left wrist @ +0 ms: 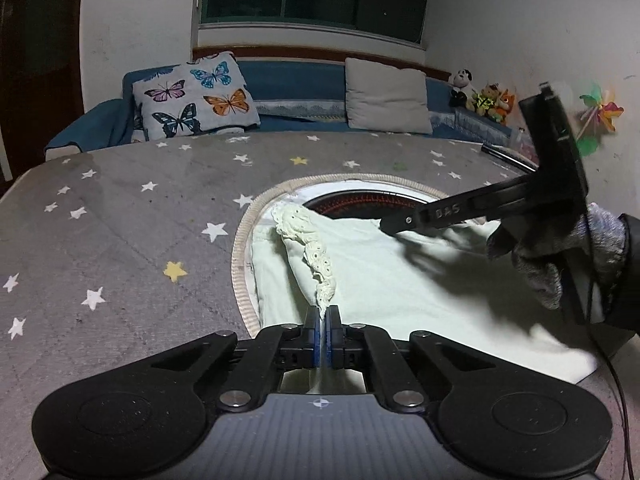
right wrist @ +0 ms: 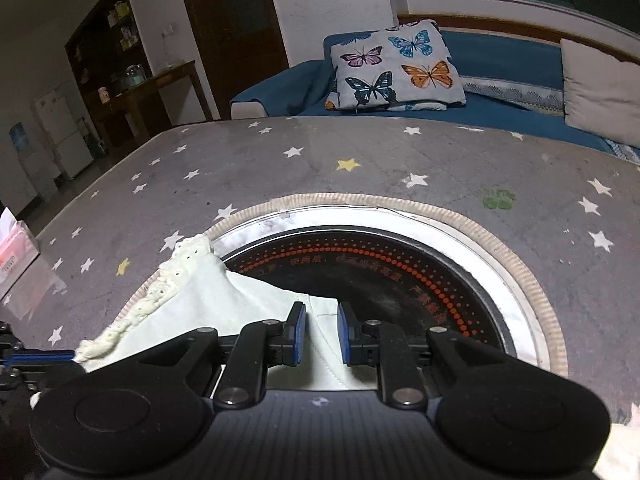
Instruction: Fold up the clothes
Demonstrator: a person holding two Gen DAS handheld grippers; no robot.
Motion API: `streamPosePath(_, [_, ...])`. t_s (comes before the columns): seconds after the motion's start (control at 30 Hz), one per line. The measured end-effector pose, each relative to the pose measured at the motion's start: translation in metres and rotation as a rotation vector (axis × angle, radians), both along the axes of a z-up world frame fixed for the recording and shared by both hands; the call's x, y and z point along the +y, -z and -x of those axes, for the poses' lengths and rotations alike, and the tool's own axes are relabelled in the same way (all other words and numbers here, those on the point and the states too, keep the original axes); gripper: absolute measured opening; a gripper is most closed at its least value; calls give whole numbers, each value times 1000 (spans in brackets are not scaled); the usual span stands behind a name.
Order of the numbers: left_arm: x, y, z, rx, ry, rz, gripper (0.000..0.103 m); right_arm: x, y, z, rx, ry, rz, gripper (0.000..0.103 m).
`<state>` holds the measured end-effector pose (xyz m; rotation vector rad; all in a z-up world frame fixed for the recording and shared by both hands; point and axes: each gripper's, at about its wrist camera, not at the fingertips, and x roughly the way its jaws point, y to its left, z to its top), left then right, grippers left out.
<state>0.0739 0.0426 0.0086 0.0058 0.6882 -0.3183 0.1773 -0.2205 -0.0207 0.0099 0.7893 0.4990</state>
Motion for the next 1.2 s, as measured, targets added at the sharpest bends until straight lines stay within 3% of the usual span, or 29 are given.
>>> streamPosePath(0.23, [5, 9, 1, 58, -42, -25, 3, 5, -1, 0, -9, 21, 16, 17])
streamPosePath(0.33, [6, 4, 4, 44, -49, -28, 6, -1, -9, 2, -9, 43, -6, 19])
streamPosePath(0.5, [-2, -10, 2, -6, -28, -14, 7, -27, -35, 23, -37, 44, -17, 25])
streamPosePath(0.67, [-25, -7, -8, -6, 28, -12, 14, -71, -46, 53, -38, 84, 22, 28])
streamPosePath(0.93, [-47, 13, -24, 35, 60, -58, 15, -146, -24, 77, 17, 256, 53, 29])
streamPosePath(1.0, [-46, 18, -27, 47, 50, -67, 15, -161, -15, 75, 24, 289, 31, 24])
streamPosePath(1.07, [-45, 19, -27, 48, 47, -73, 15, -169, -13, 73, 23, 299, -11, 24])
streamPosePath(1.2, [-44, 18, -26, 47, 45, -82, 16, -166, -15, 64, 14, 313, 5, 24])
